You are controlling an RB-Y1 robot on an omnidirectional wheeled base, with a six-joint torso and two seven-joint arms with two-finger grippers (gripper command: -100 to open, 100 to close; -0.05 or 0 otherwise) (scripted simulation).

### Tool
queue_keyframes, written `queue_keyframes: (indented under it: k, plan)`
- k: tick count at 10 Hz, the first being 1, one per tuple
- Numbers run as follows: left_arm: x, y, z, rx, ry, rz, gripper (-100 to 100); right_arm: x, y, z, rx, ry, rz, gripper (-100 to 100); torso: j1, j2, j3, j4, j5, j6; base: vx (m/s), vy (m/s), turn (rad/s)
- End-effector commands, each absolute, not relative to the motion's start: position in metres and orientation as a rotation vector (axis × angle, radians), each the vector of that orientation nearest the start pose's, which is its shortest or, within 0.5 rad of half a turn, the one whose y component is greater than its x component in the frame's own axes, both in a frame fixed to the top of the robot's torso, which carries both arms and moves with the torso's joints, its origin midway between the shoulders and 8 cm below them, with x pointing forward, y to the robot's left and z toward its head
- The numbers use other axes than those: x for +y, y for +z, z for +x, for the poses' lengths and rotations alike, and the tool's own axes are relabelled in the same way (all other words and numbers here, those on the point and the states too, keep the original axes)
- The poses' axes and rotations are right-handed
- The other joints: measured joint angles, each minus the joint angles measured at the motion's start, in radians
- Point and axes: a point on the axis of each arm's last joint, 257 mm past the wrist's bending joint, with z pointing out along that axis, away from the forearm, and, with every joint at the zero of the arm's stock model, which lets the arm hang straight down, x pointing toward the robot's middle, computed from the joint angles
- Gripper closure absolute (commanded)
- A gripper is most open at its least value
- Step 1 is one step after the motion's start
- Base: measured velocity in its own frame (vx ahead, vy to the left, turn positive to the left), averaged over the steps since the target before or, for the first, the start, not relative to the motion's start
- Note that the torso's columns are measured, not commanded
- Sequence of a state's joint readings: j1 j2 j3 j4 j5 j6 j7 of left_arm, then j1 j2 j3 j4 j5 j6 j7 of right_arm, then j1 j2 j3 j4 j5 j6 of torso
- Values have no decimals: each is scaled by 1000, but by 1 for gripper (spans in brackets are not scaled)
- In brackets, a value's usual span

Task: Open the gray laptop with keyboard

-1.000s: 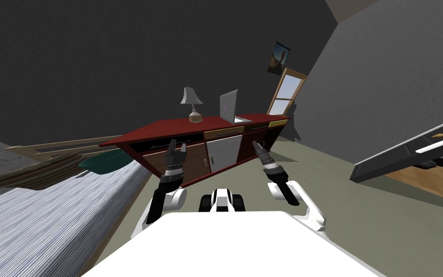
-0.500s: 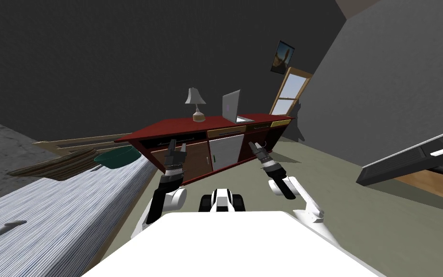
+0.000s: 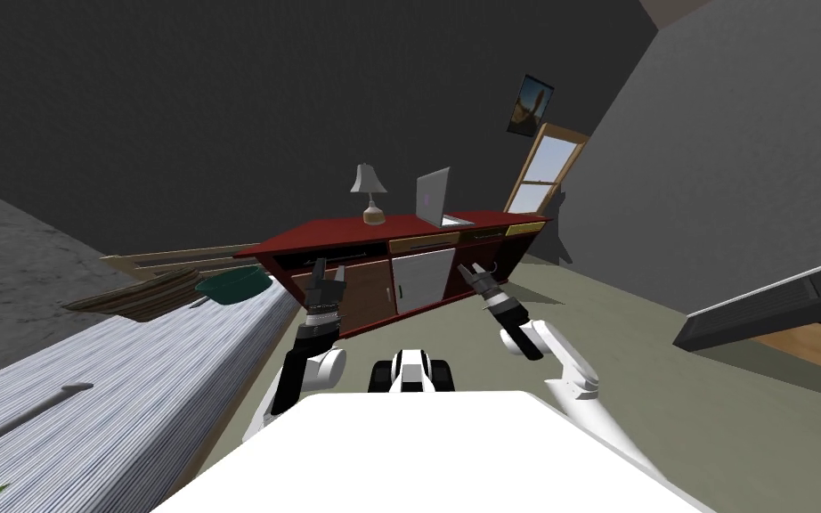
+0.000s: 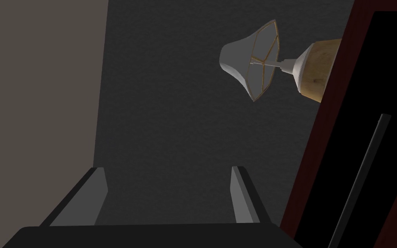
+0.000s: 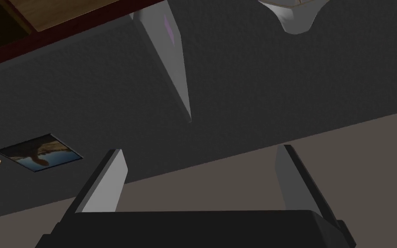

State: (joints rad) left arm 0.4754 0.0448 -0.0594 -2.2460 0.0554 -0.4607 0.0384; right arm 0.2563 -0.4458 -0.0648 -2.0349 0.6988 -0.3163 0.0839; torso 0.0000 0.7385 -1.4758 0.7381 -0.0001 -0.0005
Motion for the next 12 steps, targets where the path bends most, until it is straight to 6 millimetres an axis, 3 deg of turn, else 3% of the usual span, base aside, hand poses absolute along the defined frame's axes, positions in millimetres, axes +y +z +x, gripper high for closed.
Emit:
queue_keyframes:
  k: [1,5,7,8,10,11,12]
  plan:
    - [261,8,361,646,-1429,-727,0,-253,-68,450,1288,456,-135,-100,0,0,0,0,0,1,-21,9,-4]
    - [261,8,361,646,-1429,-727,0,-269,-79,471,1331,276,-277,-100,0,-1,-1,0,0,1,-40,14,82]
    - [261,8,361,646,-1429,-727,0,-268,-82,471,1335,241,-307,-100,0,0,0,0,0,1,-35,14,44]
    - [261,8,361,646,-1429,-727,0,-280,-84,481,1347,162,-365,-100,0,-1,0,0,0,1,-30,22,161]
    - [261,8,361,646,-1429,-727,0,-280,-87,482,1350,127,-395,-100,0,0,0,0,0,1,-30,10,38]
    - [261,8,361,646,-1429,-727,0,-293,-88,492,1358,45,-453,-100,-1,-1,0,0,0,1,-34,15,168]
    - [261,8,361,646,-1429,-727,0,-293,-90,493,1358,21,-474,-100,0,0,0,0,0,0,-38,12,97]
